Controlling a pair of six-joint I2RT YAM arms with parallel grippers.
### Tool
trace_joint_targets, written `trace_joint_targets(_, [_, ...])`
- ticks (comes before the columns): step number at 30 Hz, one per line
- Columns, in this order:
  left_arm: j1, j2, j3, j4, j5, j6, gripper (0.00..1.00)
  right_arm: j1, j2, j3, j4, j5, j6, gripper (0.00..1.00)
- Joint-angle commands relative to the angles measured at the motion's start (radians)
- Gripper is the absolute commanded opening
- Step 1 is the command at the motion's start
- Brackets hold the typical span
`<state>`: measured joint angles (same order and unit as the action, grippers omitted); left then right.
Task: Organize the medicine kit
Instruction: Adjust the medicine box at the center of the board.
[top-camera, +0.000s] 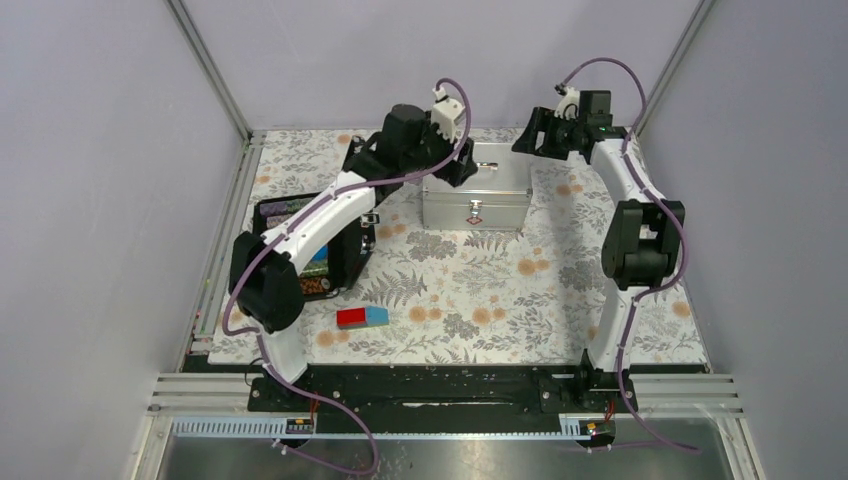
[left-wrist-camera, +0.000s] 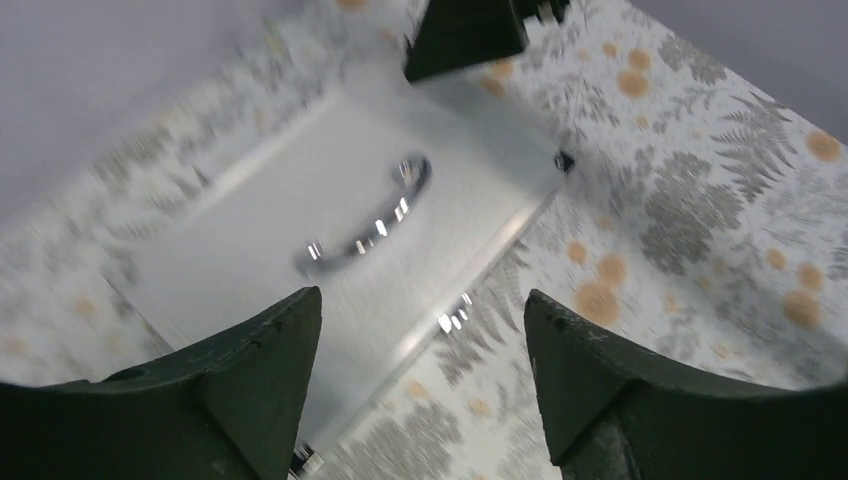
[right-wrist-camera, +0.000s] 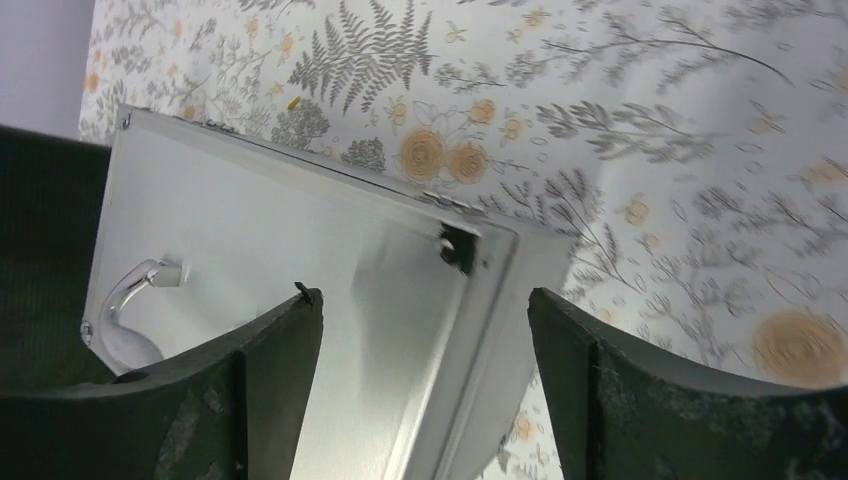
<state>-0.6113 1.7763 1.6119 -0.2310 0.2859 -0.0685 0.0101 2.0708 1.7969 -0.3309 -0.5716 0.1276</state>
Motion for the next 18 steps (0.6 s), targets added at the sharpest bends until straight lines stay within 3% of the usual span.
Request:
trace_joint_targets(1, [0.004,0.108,0.184,-0.016,0.075,0.356,0.72,-0.067,-0.182,-0.015,-0.056,0.093,0.076,0.81])
trace_joint_targets(5, [0.015,0.159,0.235,-0.093,0.178,0.578,0.66,-0.079,-0.299,-0.068,-0.237,0.080,0.054,0.77])
trace_joint_targets(8, [0.019,0.170,0.233,-0.090,0.181,0.608,0.67,-0.079,-0.434,-0.297,-0.209,-0.066,0.150,0.77])
trace_joint_targets(12, [0.056,0.227,0.286,0.036,0.089,0.325,0.81,-0.044,-0.591,-0.602,-0.034,-0.211,0.291,0.80])
trace_joint_targets(15, [0.105,0.312,0.400,0.048,0.102,0.069,0.83,0.012,-0.662,-0.788,0.174,-0.220,0.350,0.84])
trace_joint_targets(18, [0.130,0.345,0.424,0.111,0.106,-0.047,0.84,0.066,-0.640,-0.901,0.391,-0.219,0.435,0.85])
